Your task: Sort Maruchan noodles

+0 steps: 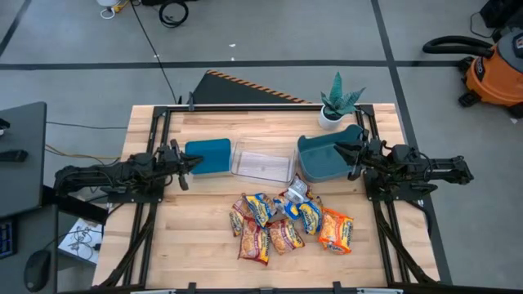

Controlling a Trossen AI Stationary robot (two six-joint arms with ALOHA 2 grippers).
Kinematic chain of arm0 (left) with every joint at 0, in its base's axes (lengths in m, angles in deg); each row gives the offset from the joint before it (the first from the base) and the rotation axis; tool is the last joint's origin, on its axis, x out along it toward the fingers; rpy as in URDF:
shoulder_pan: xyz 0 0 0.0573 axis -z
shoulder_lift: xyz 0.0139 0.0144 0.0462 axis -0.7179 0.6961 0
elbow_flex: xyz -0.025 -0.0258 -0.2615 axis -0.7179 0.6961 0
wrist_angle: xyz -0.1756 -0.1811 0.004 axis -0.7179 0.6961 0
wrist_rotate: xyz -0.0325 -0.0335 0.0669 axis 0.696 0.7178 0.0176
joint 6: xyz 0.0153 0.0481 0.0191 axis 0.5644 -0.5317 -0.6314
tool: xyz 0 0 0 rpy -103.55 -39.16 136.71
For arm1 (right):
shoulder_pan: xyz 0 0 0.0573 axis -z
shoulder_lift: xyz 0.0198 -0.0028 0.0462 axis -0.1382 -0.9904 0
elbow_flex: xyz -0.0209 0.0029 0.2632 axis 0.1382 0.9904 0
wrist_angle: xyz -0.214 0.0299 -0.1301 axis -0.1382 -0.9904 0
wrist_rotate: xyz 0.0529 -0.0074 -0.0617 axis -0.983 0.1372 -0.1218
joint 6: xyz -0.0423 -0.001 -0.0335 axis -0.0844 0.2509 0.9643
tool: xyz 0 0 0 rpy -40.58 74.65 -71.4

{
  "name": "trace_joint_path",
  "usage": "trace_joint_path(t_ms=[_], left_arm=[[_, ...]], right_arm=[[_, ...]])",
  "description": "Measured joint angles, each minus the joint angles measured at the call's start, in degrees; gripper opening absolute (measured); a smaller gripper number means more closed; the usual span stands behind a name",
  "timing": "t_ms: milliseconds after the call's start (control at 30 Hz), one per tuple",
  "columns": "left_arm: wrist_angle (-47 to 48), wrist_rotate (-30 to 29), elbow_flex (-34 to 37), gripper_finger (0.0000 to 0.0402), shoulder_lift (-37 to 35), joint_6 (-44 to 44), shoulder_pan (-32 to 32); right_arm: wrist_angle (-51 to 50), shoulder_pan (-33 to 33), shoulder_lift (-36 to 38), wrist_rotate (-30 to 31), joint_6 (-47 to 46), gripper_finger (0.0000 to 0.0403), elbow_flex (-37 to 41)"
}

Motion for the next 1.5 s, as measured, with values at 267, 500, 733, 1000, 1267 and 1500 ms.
trace_joint_path(t_ms=[267,500,733,1000,1267,1500], left_arm=[[0.0,0.0,0.0,0.0025,0.0,0.0,0.0],[0.0,0.0,0.0,0.0025,0.0,0.0,0.0],[0.0,0.0,0.0,0.0025,0.0,0.0,0.0],[-7.9,0.0,0.0,0.0025,0.0,0.7,0.0],[-10.6,1.4,-0.8,0.0025,0.7,10.9,0.0],[-4.2,7.6,-8.2,0.0025,10.0,15.2,0.1]], right_arm=[[0.0,0.0,0.0,0.0,0.0,0.0078,0.0],[0.0,0.0,0.0,0.0,0.0,0.0078,0.0],[0.0,0.0,0.0,0.0,0.0,0.0078,0.0],[0.0,0.0,0.0,0.0,0.0,0.0078,0.0],[0.0,0.0,0.0,0.0,0.0,0.0078,0.0],[0.0,0.0,0.0,0.0,0.0,0.0078,0.0]])
